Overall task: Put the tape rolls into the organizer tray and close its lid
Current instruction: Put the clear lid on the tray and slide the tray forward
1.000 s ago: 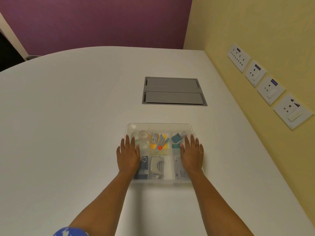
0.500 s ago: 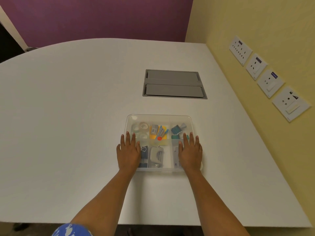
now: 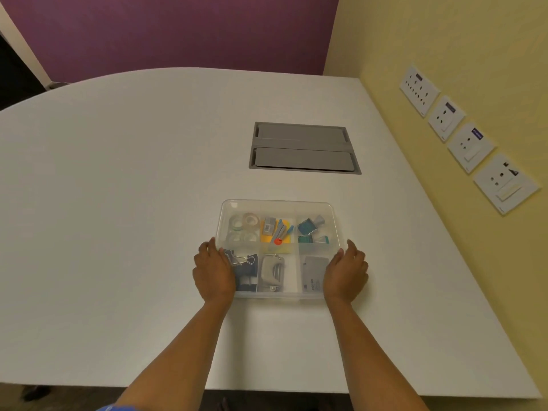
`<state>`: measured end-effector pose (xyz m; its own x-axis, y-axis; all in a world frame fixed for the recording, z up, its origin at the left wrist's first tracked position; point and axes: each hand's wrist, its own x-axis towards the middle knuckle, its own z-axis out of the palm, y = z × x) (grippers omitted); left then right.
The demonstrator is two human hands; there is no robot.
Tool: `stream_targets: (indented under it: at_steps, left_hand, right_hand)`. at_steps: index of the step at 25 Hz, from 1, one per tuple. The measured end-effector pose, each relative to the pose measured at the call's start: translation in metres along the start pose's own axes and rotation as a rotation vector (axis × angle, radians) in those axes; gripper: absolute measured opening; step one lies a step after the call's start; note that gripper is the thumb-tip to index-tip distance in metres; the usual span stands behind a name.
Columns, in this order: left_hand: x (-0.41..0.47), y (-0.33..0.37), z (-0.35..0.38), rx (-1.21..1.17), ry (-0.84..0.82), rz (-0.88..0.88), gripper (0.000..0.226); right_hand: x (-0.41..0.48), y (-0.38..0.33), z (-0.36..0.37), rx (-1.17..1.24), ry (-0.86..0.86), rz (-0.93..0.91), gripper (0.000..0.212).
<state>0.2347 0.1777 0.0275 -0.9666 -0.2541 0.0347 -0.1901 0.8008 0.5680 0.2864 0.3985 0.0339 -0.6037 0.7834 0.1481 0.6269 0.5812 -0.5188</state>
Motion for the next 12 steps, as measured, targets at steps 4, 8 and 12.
stream_targets:
  at_steps: [4, 8, 12]
  left_hand:
    - [-0.014, -0.014, -0.003, -0.203, 0.034, -0.266, 0.033]
    - [-0.016, -0.019, -0.002, -0.28, 0.012, -0.377, 0.045]
    - [-0.015, -0.022, -0.001, -0.309, 0.017, -0.386, 0.051]
  right_hand:
    - [-0.005, 0.023, -0.001, 0.143, -0.007, 0.194, 0.034]
    - [-0.008, 0.034, 0.0, 0.283, -0.019, 0.329, 0.047]
    - [-0.01, 0.035, -0.001, 0.329, -0.045, 0.28, 0.05]
